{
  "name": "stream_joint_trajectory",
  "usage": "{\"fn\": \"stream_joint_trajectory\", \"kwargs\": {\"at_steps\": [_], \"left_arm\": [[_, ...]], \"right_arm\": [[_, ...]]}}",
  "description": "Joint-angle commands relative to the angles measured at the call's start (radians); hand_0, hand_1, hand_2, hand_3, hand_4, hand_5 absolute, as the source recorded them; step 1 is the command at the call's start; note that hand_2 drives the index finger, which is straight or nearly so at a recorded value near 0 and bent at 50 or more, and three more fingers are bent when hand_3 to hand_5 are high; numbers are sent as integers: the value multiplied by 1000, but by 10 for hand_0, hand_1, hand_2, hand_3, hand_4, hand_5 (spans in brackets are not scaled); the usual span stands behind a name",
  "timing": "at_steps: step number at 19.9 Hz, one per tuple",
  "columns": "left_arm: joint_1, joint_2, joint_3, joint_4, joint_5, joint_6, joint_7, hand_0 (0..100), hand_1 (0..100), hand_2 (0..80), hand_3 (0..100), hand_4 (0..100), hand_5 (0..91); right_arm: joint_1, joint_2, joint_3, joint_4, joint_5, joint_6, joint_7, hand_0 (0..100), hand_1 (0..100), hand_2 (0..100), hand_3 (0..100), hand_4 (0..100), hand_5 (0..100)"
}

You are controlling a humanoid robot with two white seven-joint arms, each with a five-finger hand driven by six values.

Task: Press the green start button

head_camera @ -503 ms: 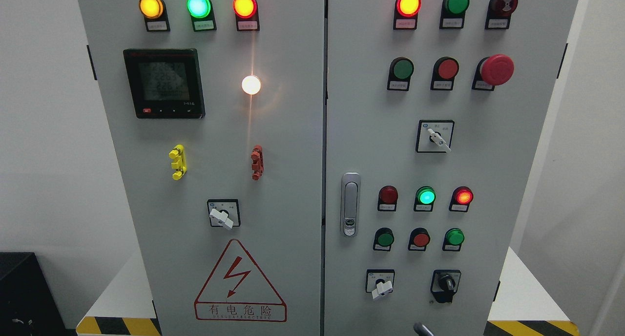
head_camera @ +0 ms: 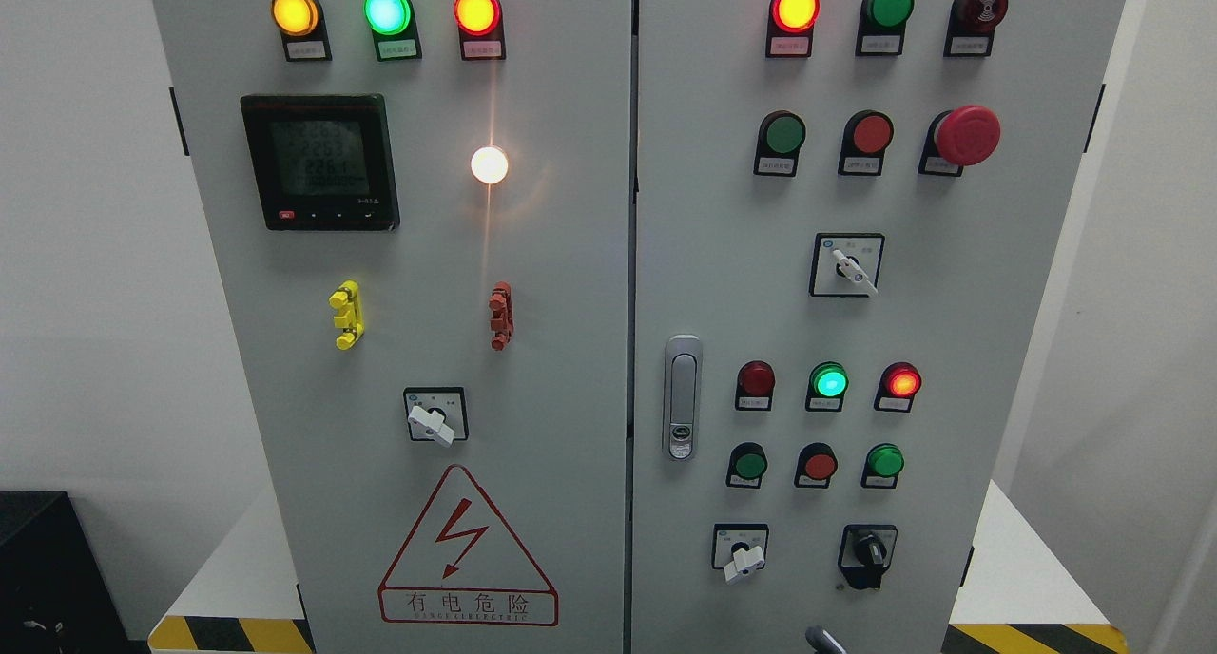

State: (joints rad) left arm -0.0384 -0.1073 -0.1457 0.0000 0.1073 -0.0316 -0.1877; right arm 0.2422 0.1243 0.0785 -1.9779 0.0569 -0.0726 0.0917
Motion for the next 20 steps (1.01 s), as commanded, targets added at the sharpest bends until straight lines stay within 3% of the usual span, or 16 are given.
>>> {"fn": "stream_joint_trajectory", "kwargs": {"at_steps": [1, 5, 13, 14, 18, 20], "left_arm": [[0, 0, 0, -28, 0, -1, 1, 120, 556, 0, 0, 0, 0], [0, 0, 0, -28, 0, -1, -1, 120, 556, 0, 0, 0, 0], [0, 0, 0, -28, 0, -1, -1, 120, 556, 0, 0, 0, 0], [0, 0, 0, -28, 0, -1, -1, 120, 556, 0, 0, 0, 0], [0, 0, 0, -28, 0, -1, -1, 120, 556, 0, 0, 0, 0], [0, 0, 0, -28, 0, -1, -1, 120, 556, 0, 0, 0, 0]], "right_arm": [[0, 0, 4, -54, 53, -3, 0, 0, 214, 0, 38, 0, 0], [-3, 0, 10, -102, 211, -22, -13, 0, 329, 0, 159, 124, 24], [-43, 3, 10, -105, 647, -156, -135, 17, 311, 0, 476, 464, 379], [-53, 3, 12, -105, 693, -159, -150, 14, 306, 0, 535, 525, 443], [-93, 5, 15, -105, 869, -156, -188, 0, 295, 0, 664, 617, 568], [-109, 6, 14, -105, 973, -151, -214, 0, 302, 0, 732, 683, 683]]}}
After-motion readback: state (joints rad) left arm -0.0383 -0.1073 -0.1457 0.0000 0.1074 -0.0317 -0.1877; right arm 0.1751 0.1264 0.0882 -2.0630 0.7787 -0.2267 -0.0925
